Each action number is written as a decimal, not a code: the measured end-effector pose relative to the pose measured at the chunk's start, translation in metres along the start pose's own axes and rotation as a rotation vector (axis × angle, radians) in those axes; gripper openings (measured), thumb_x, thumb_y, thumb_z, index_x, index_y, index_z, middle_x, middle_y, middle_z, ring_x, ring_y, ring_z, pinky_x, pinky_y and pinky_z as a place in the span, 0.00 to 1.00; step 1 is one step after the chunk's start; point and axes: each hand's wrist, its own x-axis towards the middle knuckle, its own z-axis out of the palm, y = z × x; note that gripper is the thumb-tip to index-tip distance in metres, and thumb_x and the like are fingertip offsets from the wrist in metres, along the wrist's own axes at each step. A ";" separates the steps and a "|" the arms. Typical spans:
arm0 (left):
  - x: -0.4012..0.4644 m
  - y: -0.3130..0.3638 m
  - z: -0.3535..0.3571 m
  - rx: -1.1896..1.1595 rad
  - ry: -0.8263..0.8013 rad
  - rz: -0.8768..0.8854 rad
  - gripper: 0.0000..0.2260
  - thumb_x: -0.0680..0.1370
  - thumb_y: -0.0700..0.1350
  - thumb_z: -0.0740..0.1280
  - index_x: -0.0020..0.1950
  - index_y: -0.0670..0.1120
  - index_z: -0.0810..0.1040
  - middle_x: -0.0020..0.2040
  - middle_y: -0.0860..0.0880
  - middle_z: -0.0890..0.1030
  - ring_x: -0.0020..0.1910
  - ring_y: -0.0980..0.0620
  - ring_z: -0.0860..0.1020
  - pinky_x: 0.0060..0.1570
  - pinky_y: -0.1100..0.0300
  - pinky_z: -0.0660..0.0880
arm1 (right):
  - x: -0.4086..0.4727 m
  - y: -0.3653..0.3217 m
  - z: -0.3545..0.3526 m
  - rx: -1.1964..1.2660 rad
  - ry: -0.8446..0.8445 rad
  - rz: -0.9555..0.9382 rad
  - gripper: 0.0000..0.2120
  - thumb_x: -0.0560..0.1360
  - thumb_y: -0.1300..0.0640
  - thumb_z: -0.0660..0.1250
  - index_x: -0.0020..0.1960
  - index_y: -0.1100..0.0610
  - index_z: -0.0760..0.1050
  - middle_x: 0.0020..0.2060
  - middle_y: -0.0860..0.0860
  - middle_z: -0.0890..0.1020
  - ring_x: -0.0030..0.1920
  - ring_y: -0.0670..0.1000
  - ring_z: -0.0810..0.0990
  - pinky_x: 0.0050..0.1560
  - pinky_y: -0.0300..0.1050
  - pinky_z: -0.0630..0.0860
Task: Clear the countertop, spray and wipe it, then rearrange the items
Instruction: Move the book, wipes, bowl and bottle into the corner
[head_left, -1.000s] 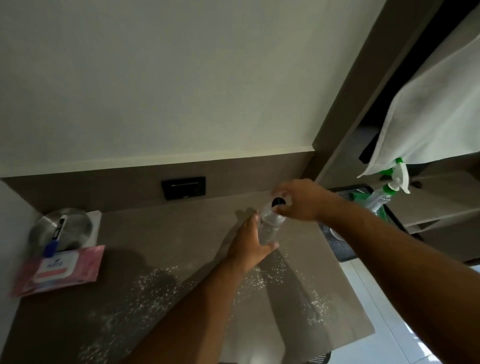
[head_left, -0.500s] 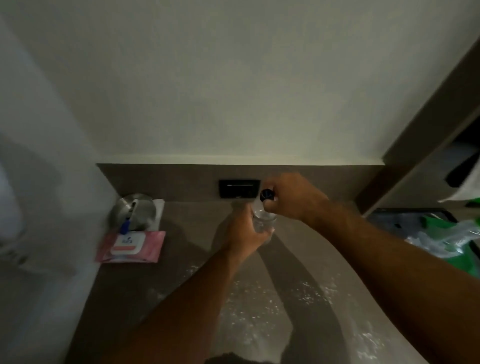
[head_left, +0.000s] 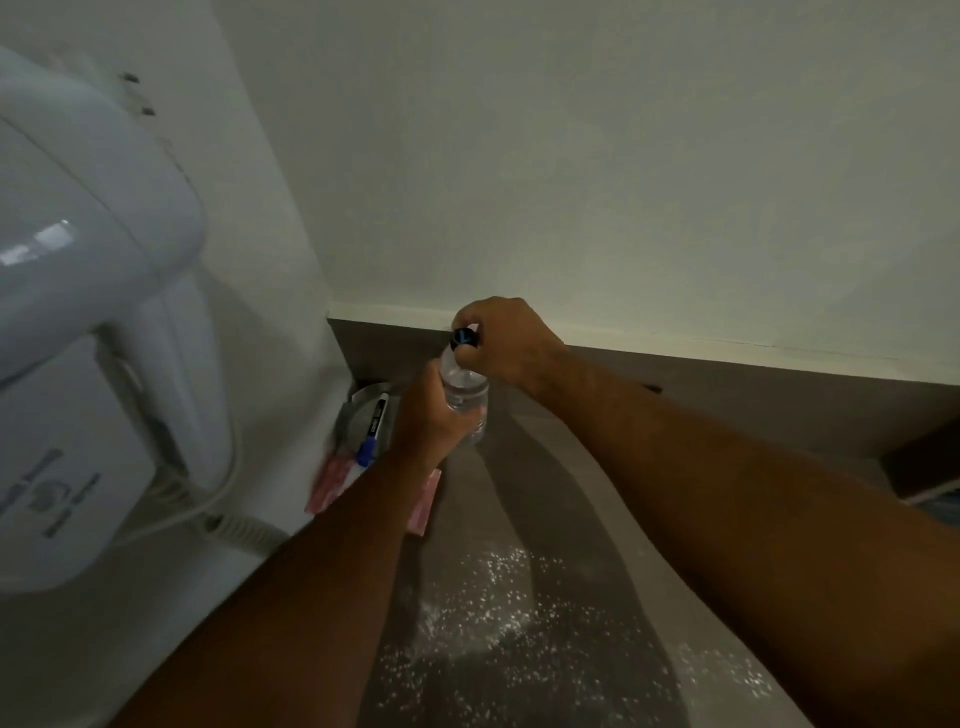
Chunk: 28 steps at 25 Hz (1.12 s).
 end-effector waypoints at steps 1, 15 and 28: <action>0.003 -0.007 0.000 0.016 0.028 0.006 0.25 0.69 0.51 0.77 0.60 0.45 0.74 0.49 0.49 0.81 0.44 0.60 0.75 0.45 0.74 0.67 | 0.007 -0.001 0.005 -0.008 -0.007 -0.012 0.14 0.73 0.57 0.70 0.58 0.57 0.79 0.54 0.54 0.81 0.50 0.52 0.78 0.52 0.43 0.76; 0.004 -0.029 0.006 -0.007 0.077 -0.109 0.29 0.66 0.54 0.79 0.60 0.54 0.66 0.48 0.54 0.78 0.40 0.62 0.74 0.36 0.75 0.64 | 0.026 -0.010 0.019 -0.153 -0.086 -0.051 0.12 0.74 0.57 0.69 0.57 0.58 0.80 0.49 0.53 0.81 0.44 0.49 0.76 0.47 0.41 0.72; 0.000 -0.013 0.001 -0.026 0.007 -0.255 0.30 0.69 0.50 0.78 0.67 0.46 0.69 0.59 0.46 0.79 0.57 0.50 0.78 0.50 0.63 0.69 | 0.019 -0.012 0.025 -0.174 -0.057 -0.058 0.08 0.74 0.58 0.69 0.52 0.57 0.81 0.44 0.53 0.80 0.41 0.49 0.75 0.43 0.41 0.70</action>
